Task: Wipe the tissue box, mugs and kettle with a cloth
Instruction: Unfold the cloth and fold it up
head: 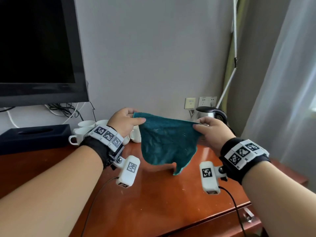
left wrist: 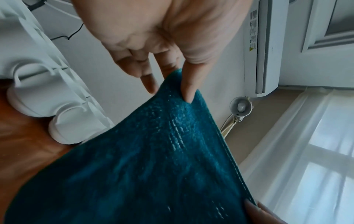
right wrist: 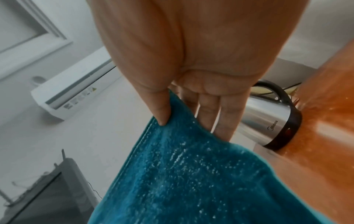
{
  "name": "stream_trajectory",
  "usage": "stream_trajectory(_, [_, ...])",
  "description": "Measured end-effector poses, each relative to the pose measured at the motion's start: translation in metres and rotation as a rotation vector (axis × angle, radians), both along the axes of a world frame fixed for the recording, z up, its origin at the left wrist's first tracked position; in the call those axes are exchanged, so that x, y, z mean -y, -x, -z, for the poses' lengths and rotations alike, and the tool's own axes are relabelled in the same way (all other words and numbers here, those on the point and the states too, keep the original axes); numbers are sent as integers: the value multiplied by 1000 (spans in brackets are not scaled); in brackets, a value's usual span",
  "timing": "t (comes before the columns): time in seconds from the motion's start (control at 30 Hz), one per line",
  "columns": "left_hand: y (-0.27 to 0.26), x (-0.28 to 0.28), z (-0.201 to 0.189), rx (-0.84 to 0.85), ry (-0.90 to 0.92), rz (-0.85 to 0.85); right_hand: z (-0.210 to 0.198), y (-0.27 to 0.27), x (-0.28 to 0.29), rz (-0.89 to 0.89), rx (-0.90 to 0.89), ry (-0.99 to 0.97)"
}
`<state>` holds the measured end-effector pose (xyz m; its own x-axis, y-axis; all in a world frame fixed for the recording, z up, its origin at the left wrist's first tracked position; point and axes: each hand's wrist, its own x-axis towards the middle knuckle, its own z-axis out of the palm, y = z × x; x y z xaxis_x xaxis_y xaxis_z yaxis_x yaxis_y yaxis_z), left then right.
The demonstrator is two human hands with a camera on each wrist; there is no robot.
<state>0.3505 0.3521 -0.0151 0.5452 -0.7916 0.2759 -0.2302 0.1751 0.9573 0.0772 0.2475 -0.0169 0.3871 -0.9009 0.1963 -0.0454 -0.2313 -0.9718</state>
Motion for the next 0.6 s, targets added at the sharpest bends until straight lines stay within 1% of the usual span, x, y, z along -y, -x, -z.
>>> stream_trajectory(0.1, [6,-3,-7,12,7,44,-8,6,-9,-43,131,-63])
stream_trajectory(0.17, [12,-4,-8,-64,14,103,-11,12,-9,-55,200,-122])
stream_trajectory(0.23, [21,-6,-5,-114,-29,163,-10,18,-7,-73,173,-160])
stream_trajectory(0.3, [25,-5,4,-91,-132,213,-3,21,-5,-82,82,-181])
stream_trajectory(0.37, [27,-3,11,-68,-203,237,3,23,-3,-51,20,-190])
stream_trajectory(0.47, [27,5,5,-77,-157,214,8,29,8,44,49,-118])
stream_trajectory(0.57, [25,9,-18,-46,-34,226,-6,31,13,138,131,77])
stream_trajectory(0.6, [24,10,-26,-34,-7,241,-13,30,11,143,142,139])
